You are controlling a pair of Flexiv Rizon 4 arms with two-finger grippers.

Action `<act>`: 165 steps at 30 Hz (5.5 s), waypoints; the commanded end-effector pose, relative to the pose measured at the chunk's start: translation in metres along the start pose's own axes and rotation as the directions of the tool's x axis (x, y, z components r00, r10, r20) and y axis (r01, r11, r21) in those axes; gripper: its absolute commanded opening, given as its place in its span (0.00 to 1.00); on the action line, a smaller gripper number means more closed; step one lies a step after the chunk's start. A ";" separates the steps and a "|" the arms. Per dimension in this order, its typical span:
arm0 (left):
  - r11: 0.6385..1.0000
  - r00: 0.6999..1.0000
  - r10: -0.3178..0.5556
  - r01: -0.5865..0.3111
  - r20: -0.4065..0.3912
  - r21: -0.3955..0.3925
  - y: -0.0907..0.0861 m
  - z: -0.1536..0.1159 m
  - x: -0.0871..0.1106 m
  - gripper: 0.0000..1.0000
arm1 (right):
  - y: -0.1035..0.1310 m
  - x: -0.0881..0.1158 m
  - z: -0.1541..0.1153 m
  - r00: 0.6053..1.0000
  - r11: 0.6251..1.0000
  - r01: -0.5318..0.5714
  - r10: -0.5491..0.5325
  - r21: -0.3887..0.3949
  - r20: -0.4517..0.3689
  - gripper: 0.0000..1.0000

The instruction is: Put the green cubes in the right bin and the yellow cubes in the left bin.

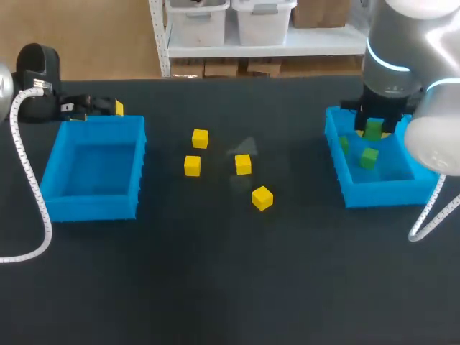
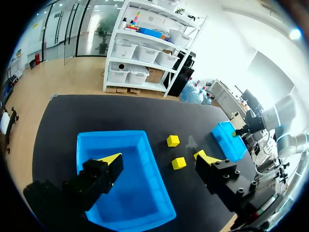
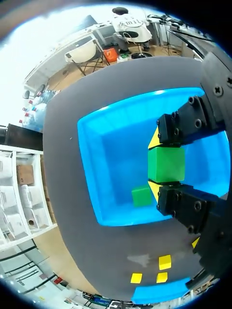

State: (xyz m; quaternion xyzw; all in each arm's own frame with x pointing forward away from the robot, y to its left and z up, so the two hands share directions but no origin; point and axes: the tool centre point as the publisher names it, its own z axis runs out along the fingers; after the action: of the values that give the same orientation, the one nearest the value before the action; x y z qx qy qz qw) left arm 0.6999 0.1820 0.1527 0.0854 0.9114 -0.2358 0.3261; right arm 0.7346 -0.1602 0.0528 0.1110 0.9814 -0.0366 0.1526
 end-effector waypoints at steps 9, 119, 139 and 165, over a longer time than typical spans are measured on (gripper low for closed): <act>1.000 1.000 0.002 -0.002 0.006 0.011 0.002 0.000 0.001 1.00 | 0.000 0.001 -0.008 0.999 0.999 0.040 -0.039 -0.023 0.017 1.00; 0.940 0.821 0.030 -0.218 -0.570 -0.264 -0.059 0.205 0.025 1.00 | 0.001 0.003 -0.013 0.997 0.997 0.064 -0.063 -0.050 0.034 1.00; 0.924 0.802 0.032 -0.251 -0.596 -0.288 -0.050 0.236 0.030 1.00 | 0.001 0.003 -0.013 0.997 0.997 0.064 -0.063 -0.050 0.034 1.00; 0.908 0.892 0.138 -0.288 -0.429 -0.306 -0.051 0.156 0.012 0.00 | 0.001 0.003 -0.013 0.997 0.997 0.064 -0.063 -0.050 0.034 1.00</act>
State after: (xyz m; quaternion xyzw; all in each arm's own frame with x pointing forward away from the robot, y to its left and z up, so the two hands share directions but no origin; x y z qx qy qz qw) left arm 0.7888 0.0407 0.0278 0.1671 0.9784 0.0231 0.1198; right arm 0.7296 -0.1571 0.0645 0.0749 0.9827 -0.0185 0.1683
